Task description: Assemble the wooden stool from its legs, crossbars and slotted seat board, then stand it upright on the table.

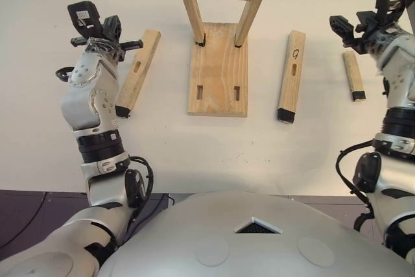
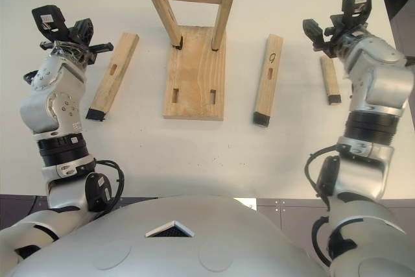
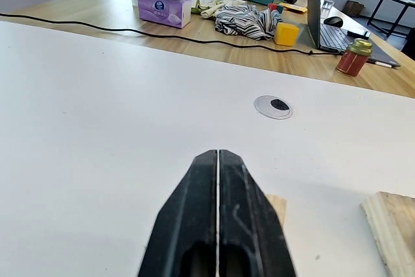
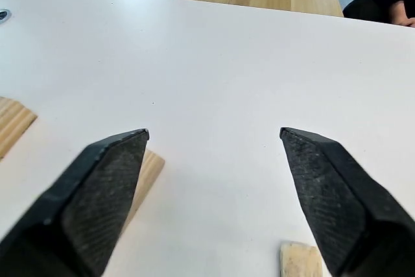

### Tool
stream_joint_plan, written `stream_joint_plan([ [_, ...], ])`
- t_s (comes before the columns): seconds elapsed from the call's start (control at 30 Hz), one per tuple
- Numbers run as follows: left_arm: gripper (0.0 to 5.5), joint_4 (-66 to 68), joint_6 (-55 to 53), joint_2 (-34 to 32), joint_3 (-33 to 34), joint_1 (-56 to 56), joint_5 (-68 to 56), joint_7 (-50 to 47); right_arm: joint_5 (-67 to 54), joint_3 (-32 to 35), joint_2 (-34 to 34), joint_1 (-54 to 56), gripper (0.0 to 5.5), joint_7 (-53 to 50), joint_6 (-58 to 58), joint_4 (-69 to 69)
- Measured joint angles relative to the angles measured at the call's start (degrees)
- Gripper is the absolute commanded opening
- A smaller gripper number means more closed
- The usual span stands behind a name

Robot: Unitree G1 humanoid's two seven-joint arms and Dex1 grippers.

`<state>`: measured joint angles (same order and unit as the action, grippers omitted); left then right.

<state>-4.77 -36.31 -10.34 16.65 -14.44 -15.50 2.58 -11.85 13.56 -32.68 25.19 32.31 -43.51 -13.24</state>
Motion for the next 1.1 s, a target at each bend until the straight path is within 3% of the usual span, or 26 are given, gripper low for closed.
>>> stream_joint_plan([
  [0.23, 0.0, -2.98, 1.67, 1.7, 0.37, 1.95, -0.23, -0.95, -1.28, -6.95, -9.61, 1.0, 4.47, 13.37, -6.43, -5.24],
  [0.33, 0.0, -3.07, 1.75, 1.71, 0.76, 3.52, -0.26, -1.05, 0.48, -8.41, -12.93, -1.64, 4.47, 14.06, -6.07, -7.28],
  [0.83, 0.0, -9.42, 1.62, 3.35, 1.55, 7.58, -1.49, -2.18, 3.42, -11.77, -15.66, -8.07, 4.47, 14.73, -5.01, -6.99],
  [1.1, 0.0, -10.56, 1.48, 3.36, 1.63, 7.73, -1.54, -2.24, 3.34, -11.86, -16.03, -10.29, 3.25, 15.27, -5.49, -4.39],
])
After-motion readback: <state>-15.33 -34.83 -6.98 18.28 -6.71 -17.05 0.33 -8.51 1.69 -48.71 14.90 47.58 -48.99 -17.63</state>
